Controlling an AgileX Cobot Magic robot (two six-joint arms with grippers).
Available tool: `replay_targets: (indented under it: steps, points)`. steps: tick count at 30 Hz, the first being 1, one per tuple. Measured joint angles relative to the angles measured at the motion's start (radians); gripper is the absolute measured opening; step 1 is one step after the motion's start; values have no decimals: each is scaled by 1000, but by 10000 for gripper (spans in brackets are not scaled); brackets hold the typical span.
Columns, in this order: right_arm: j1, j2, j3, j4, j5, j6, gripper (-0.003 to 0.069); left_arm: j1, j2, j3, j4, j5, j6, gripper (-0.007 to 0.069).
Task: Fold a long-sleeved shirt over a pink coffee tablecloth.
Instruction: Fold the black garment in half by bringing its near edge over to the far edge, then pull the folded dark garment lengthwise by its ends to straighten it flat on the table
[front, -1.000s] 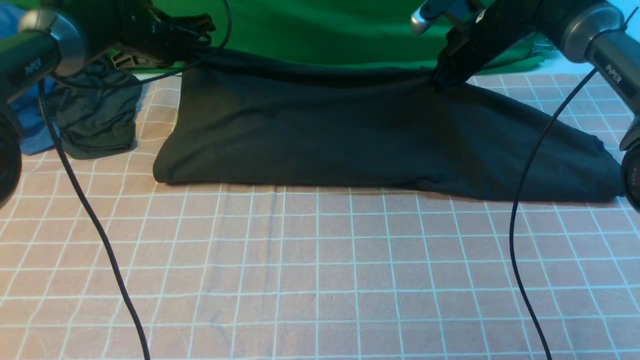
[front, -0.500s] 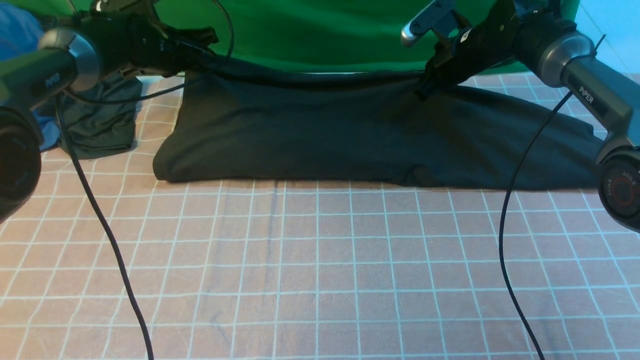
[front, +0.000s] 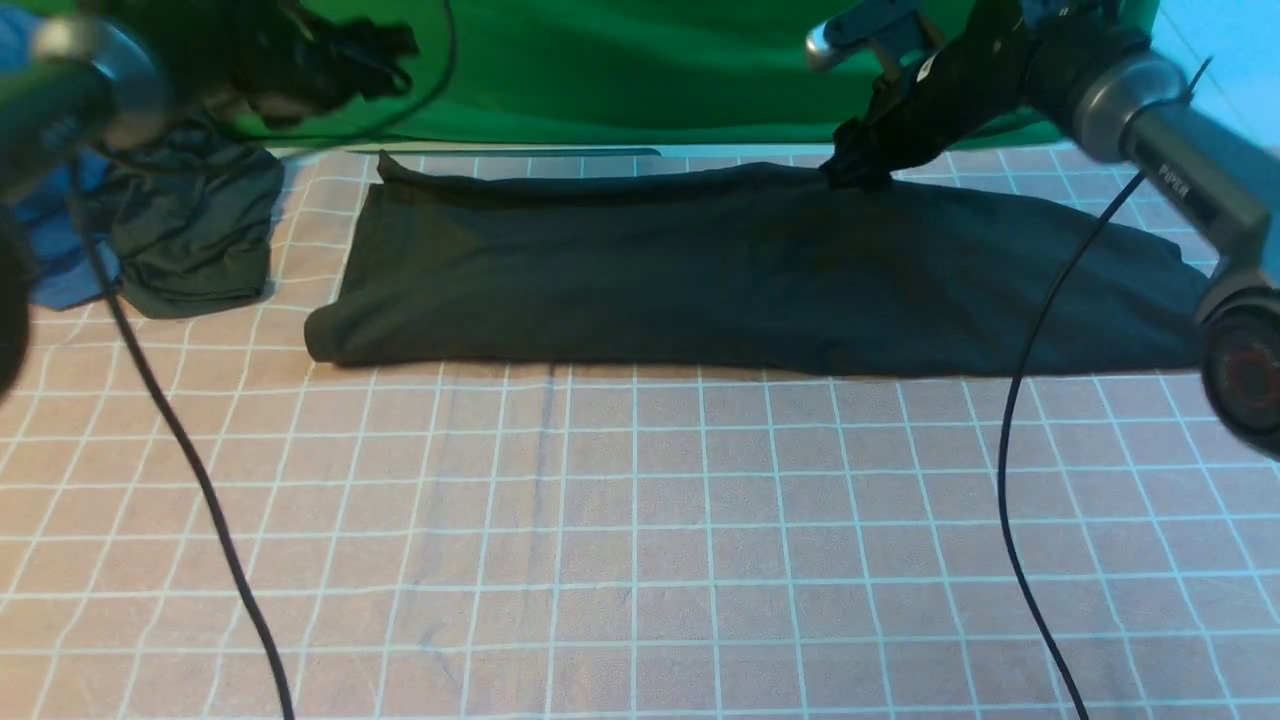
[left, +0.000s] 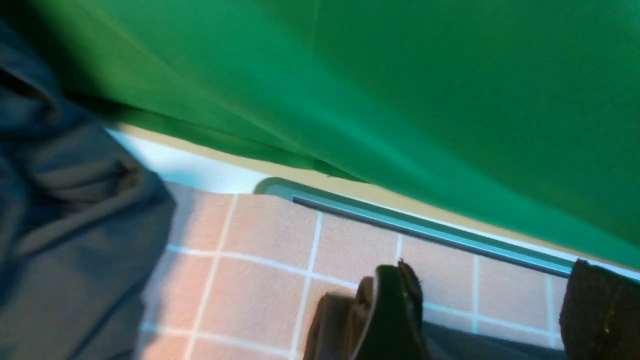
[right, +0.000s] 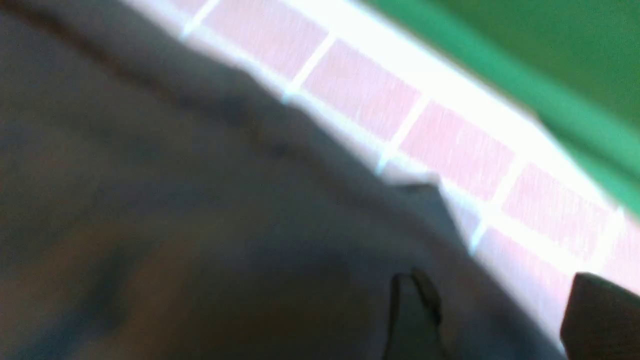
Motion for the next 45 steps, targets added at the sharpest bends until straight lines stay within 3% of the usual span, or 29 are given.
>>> replay_targets:
  steps: [2,4,7,9,12,17,23,25,30,33,34,38,41,43,45]
  points:
    - [0,-56,0,-25,97,27,327,0,-54,-1,-9,101,0,398]
    - [0,-123,0,-43,201,40,203,0,-94,-2,-15,201,15,306]
    - [0,-215,1,-54,307,52,64,0,-137,-2,-34,374,89,104]
    - [0,-286,18,-55,331,74,38,0,-158,-1,-40,481,138,36]
    - [-6,-379,87,-55,338,94,38,6,-176,27,-45,596,155,14]
    - [-47,-556,329,-55,343,103,38,20,-187,141,-60,668,172,14]
    - [-129,-735,621,-56,313,108,38,21,-175,222,-100,614,179,20]
    - [-155,-778,696,-56,270,108,38,21,-164,225,-119,569,182,57]
    - [-175,-818,789,-56,219,96,38,21,-129,227,-131,489,181,287]
    - [-175,-819,799,-51,208,80,38,21,-86,227,-131,477,175,521]
    - [-175,-820,799,-51,207,79,38,21,-77,227,-131,475,174,569]
    - [-175,-821,799,-51,205,79,38,21,-16,227,-153,473,174,671]
    - [-175,-821,799,-51,202,67,38,21,5,227,-191,473,180,668]
    - [-175,-821,799,-51,202,59,38,21,6,227,-205,474,191,588]
    - [-175,-821,799,-51,201,58,38,21,6,227,-224,480,207,419]
